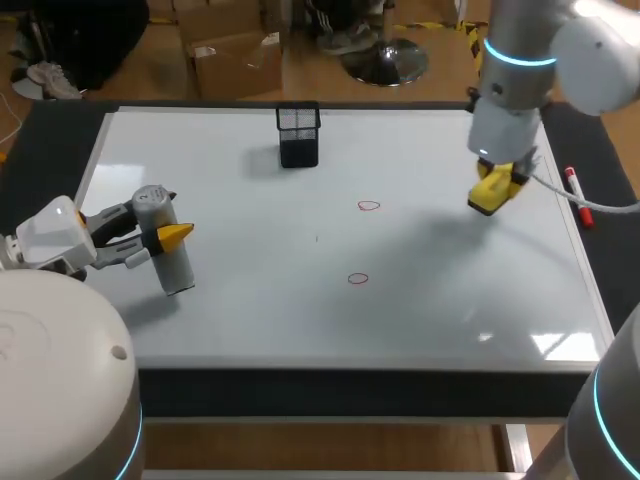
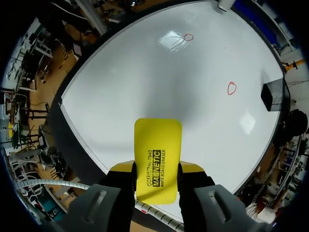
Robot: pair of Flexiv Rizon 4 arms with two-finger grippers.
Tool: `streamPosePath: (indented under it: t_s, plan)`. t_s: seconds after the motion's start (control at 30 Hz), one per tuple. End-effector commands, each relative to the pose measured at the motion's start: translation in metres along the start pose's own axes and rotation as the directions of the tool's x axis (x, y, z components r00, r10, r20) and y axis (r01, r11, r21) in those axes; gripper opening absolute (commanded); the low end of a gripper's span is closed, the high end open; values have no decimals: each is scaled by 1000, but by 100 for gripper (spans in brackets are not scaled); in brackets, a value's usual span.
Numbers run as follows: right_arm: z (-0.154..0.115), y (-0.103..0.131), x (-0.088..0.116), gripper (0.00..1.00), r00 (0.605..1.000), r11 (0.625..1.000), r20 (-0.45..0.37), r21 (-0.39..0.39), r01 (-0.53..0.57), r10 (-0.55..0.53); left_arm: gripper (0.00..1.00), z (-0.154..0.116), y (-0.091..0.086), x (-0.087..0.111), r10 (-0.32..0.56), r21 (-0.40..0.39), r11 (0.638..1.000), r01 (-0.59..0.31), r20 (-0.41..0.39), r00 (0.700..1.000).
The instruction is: Pick up the inspection probe, press it on each red-marked spot on the whiteboard one by one, put down the probe, pick up the eraser, and wipe off all the red marks.
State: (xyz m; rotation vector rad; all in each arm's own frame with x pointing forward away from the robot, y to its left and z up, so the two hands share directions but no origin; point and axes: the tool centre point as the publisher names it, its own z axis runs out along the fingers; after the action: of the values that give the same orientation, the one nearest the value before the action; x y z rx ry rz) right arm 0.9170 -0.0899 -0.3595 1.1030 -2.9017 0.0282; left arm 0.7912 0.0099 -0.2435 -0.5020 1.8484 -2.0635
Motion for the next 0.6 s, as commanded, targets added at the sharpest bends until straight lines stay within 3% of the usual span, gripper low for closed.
streamPosePath:
  t_s: [0.03,0.2,0.6]
  plan:
    - [0,-9,37,0,998,1000,57,-12,-24,24,0,0,-1,0,0,0,1000,0,1,1000]
    - [2,-15,49,0,997,999,48,-17,-52,53,0,0,-1,0,0,0,1000,0,1,1000]
    - [1,-13,49,0,996,997,50,-20,-76,77,0,0,-1,0,0,0,1000,0,1,1000]
